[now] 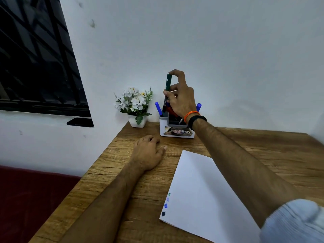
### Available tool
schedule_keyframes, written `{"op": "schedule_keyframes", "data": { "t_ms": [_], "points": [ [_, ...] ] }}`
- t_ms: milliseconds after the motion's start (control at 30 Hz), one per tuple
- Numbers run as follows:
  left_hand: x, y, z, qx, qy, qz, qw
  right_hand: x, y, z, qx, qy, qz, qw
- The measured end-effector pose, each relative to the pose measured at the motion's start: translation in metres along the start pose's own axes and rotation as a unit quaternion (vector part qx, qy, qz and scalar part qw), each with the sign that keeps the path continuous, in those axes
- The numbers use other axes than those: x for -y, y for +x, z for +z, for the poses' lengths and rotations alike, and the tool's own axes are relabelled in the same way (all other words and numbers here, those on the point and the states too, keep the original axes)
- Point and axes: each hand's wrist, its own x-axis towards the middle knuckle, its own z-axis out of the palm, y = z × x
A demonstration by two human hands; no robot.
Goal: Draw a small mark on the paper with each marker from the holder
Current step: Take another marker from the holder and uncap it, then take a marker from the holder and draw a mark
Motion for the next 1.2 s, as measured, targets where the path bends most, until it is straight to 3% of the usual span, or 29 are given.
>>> {"op": "schedule_keyframes", "data": {
  "t_ms": [133, 333, 600, 767, 900, 1067, 1200],
  "points": [
    [-0.001, 0.0, 0.0, 0.004, 0.0, -0.003, 1.0, -0.006, -0.003, 0.004, 0.049, -0.099, 0.002, 0.994],
    [-0.001, -0.001, -0.002, 0.011, 0.0, -0.007, 1.0, -0.009, -0.005, 0.001, 0.156, -0.261, -0.02, 0.952],
    [-0.002, -0.003, -0.004, 0.013, -0.004, -0.005, 1.0, -0.019, 0.002, -0.026, 0.091, -0.191, 0.044, 0.976],
    [-0.003, -0.004, -0.004, 0.014, 0.0, -0.008, 1.0, -0.019, 0.0, -0.035, 0.154, -0.235, 0.045, 0.959],
    [-0.003, -0.004, -0.005, 0.016, 0.0, -0.008, 1.0, -0.014, -0.002, -0.03, 0.145, -0.311, 0.012, 0.939],
    [-0.002, -0.005, -0.005, 0.013, -0.007, -0.008, 1.0, -0.011, 0.001, -0.026, 0.164, -0.365, 0.042, 0.915],
    [-0.003, -0.004, -0.004, 0.009, -0.009, -0.007, 1.0, -0.015, 0.002, -0.026, 0.114, -0.293, 0.084, 0.946]
  ]
}}
